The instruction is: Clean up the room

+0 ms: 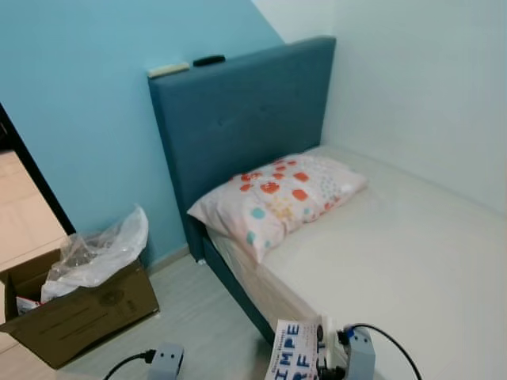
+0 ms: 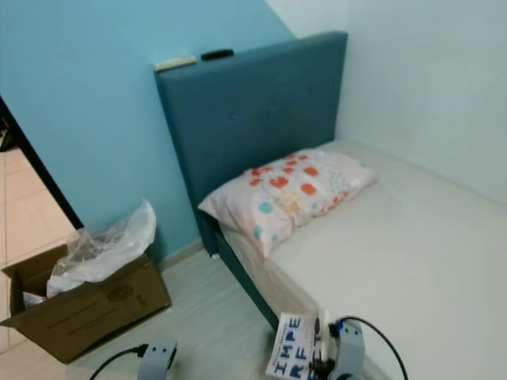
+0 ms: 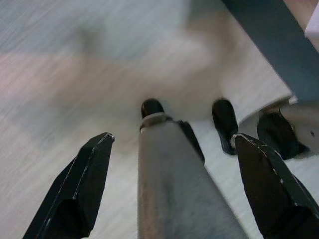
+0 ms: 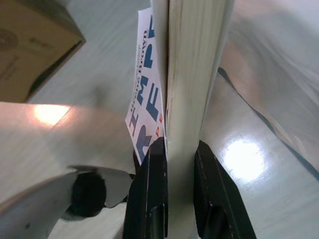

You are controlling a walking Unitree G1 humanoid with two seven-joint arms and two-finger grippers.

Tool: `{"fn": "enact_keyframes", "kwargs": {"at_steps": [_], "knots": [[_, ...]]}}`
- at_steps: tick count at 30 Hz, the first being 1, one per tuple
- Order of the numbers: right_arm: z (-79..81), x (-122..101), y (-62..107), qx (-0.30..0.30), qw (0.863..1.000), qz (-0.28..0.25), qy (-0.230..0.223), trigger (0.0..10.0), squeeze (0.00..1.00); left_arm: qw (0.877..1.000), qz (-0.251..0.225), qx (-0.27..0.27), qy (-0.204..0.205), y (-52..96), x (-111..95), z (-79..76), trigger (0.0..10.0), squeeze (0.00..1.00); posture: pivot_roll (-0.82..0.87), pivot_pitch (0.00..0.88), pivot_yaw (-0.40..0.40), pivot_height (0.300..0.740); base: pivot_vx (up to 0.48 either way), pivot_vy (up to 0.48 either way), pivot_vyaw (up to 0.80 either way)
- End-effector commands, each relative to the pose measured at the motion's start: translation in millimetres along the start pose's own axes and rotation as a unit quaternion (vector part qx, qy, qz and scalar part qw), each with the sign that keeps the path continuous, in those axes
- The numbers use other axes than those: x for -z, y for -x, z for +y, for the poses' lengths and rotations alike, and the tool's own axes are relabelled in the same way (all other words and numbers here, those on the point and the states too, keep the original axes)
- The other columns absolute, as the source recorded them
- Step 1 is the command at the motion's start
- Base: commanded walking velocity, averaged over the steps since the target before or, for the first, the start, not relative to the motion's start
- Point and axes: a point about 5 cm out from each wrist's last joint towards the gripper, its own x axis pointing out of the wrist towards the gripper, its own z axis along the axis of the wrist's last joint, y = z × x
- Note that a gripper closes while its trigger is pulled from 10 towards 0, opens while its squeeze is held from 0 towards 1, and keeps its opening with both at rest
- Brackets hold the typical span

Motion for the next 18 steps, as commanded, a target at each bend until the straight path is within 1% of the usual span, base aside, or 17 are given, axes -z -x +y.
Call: {"fn": "enact_keyframes", "kwargs": {"at_steps": [1,2,3,4,9,12,14,16,18], "knots": [[2.3,0,-0.5,-0.006,1.0,0.0,0.017,10.0,0.0,1.0,-0.008,-0.005,0.002,-0.8,-6,0.9,10.0,0.0,-0.12,0.0,-0.025,0.733,0.48,0.0,0.0],[2.3,0,-0.5,-0.006,1.0,0.0,0.017,10.0,0.0,1.0,-0.008,-0.005,0.002,-0.8,-6,0.9,10.0,0.0,-0.12,0.0,-0.025,0.733,0.48,0.0,0.0],[1.6,-1,-0.3,-0.007,1.0,0.002,0.029,10.0,0.0,1.0,-0.013,-0.005,0.013,-1.7,-9,-2.6,10.0,0.0,-0.11,0.0,-0.06,0.733,0.48,0.0,0.0],[1.1,-2,-0.2,-0.008,0.999,0.003,0.033,10.0,0.0,1.0,-0.015,-0.005,0.019,-2.0,-10,-4.5,10.0,0.0,-0.11,0.0,-0.069,0.733,0.48,0.0,0.0],[-0.6,-5,0.0,-0.007,0.999,0.004,0.044,10.0,0.0,0.999,-0.017,-0.002,0.032,-2.7,-10,-10.8,10.0,0.0,-0.11,0.0,-0.08,0.733,0.48,0.0,0.0],[-0.7,-5,0.0,-0.006,0.999,0.005,0.046,10.0,0.0,0.999,-0.016,-0.001,0.033,-2.7,-9,-11.9,10.0,0.0,-0.11,0.0,-0.08,0.733,0.48,0.0,0.0],[0.1,-6,-0.5,-0.007,0.998,0.006,0.054,10.0,0.0,0.999,-0.015,-0.009,0.042,-2.4,-6,-11.2,10.0,0.0,-0.11,0.0,-0.085,0.733,0.356,0.0,0.0],[0.2,-6,-0.5,-0.007,0.998,0.006,0.055,10.0,0.0,0.998,-0.015,-0.019,0.052,-2.1,-6,-8.6,10.0,0.0,-0.11,0.0,-0.083,0.733,0.0,0.0,0.0],[0.1,-6,-0.6,-0.006,0.999,0.005,0.05,10.0,0.0,0.999,-0.019,-0.013,0.049,-2.1,-7,-8.4,10.0,0.0,-0.11,0.0,-0.081,0.733,0.0,0.0,0.0]]}}
